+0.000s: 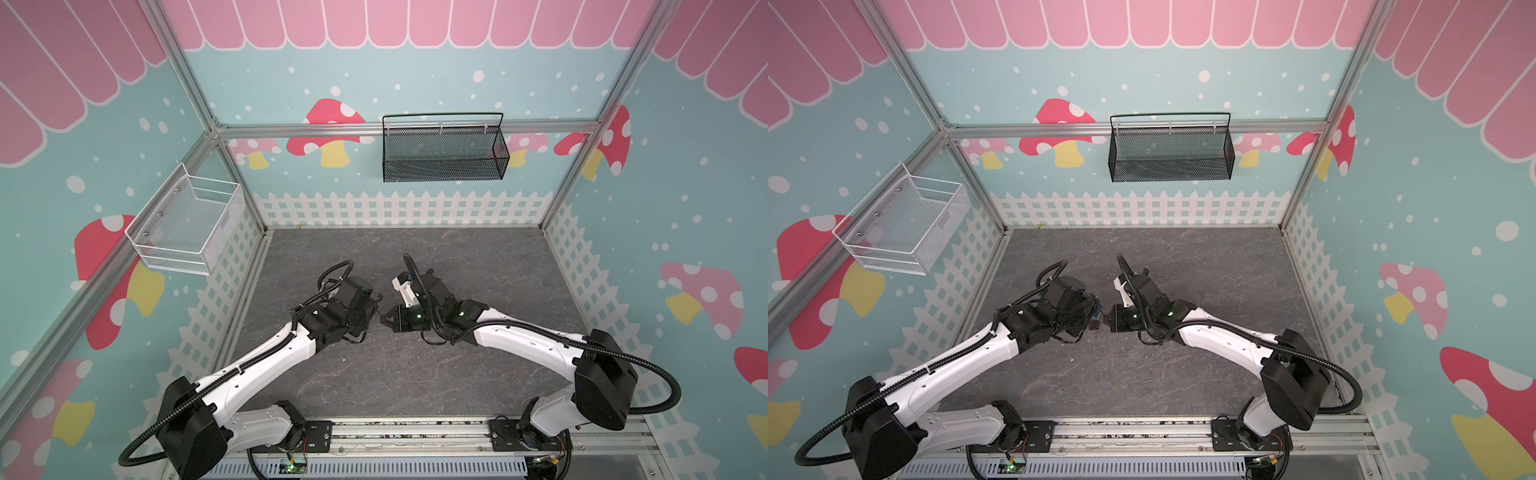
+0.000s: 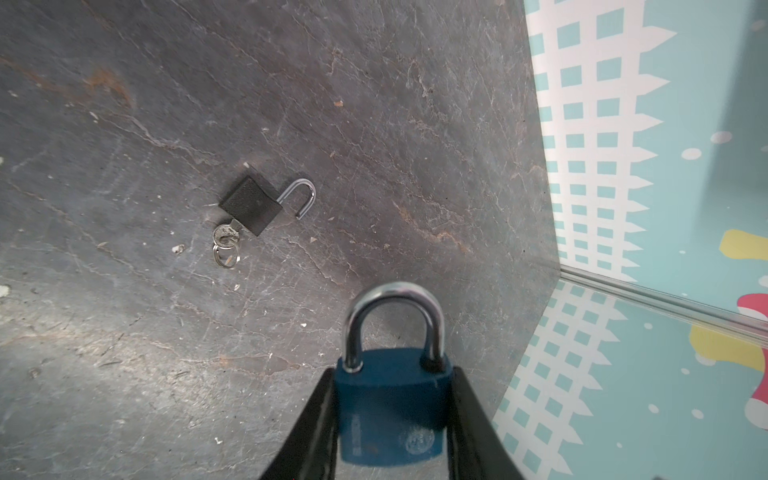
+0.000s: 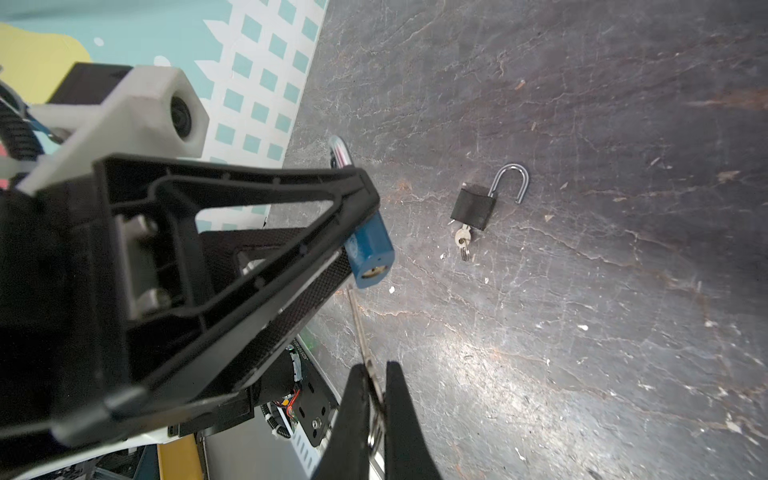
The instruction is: Unlock with the key
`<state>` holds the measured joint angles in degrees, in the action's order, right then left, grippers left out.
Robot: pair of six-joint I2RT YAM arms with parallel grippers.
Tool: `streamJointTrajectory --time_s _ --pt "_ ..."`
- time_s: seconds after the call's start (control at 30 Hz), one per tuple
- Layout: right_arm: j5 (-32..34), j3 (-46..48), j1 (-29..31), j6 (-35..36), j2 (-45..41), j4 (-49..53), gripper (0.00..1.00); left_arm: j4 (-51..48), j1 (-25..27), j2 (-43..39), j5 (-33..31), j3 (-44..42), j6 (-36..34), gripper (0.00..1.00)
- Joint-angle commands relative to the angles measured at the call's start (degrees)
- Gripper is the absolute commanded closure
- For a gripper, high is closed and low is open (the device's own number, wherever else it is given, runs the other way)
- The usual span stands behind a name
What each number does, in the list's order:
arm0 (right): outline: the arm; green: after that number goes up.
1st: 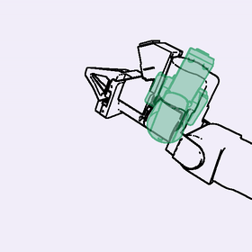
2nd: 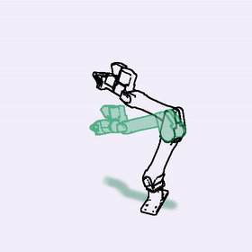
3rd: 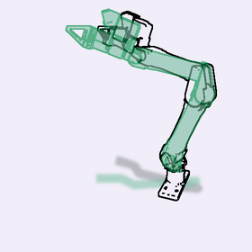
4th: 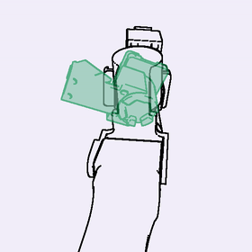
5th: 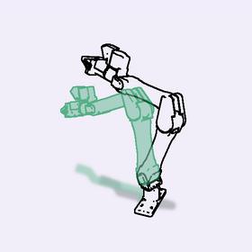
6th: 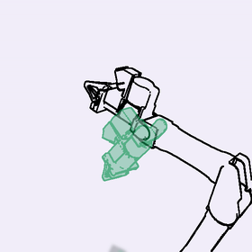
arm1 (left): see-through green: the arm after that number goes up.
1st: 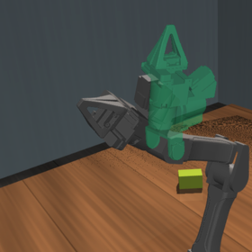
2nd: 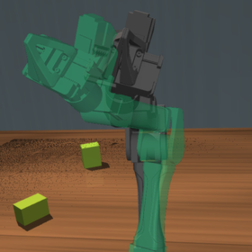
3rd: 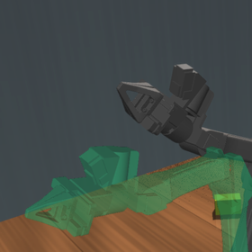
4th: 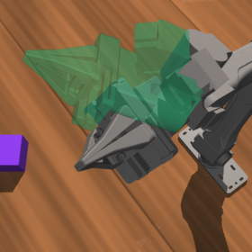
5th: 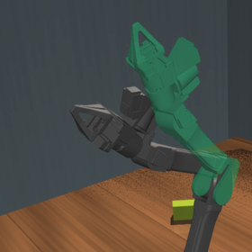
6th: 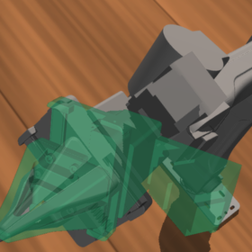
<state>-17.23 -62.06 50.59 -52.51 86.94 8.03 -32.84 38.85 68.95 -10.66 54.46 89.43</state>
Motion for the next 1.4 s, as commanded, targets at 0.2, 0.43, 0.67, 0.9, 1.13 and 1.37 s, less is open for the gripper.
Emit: streamJointTrajectory --time_s 0.2,0.43,0.67,0.9,1.13,1.37 --pt "1.0 -2.0 0.12 0.89 2.08 0.81 1.0 1.36 -0.71 -2.59 0.01 0.69 1.63 1.0" --pt "1.76 -3.45 0.08 1.35 2.15 0.14 1.0 2.11 -0.7 -2.04 1.17 0.83 1.54 1.0" --pt "0.6 -4.04 0.21 1.1 3.56 -0.12 1.0 2.55 -0.71 -1.84 1.31 0.98 1.2 1.0" --pt "2.33 -4.55 0.2 0.92 5.07 1.1 1.0 2.83 -0.71 -1.54 3.17 1.86 1.32 1.0" --pt "4.21 -5.07 0.18 1.6 6.12 2.4 1.0 4.81 -0.54 -1.48 4.97 2.61 0.6 1.0" --pt "8.06 -11.2 0.1 5.43 7.06 6.4 1.0 0.87 2.63 0.17 1.55 4.31 -3.43 1.0"
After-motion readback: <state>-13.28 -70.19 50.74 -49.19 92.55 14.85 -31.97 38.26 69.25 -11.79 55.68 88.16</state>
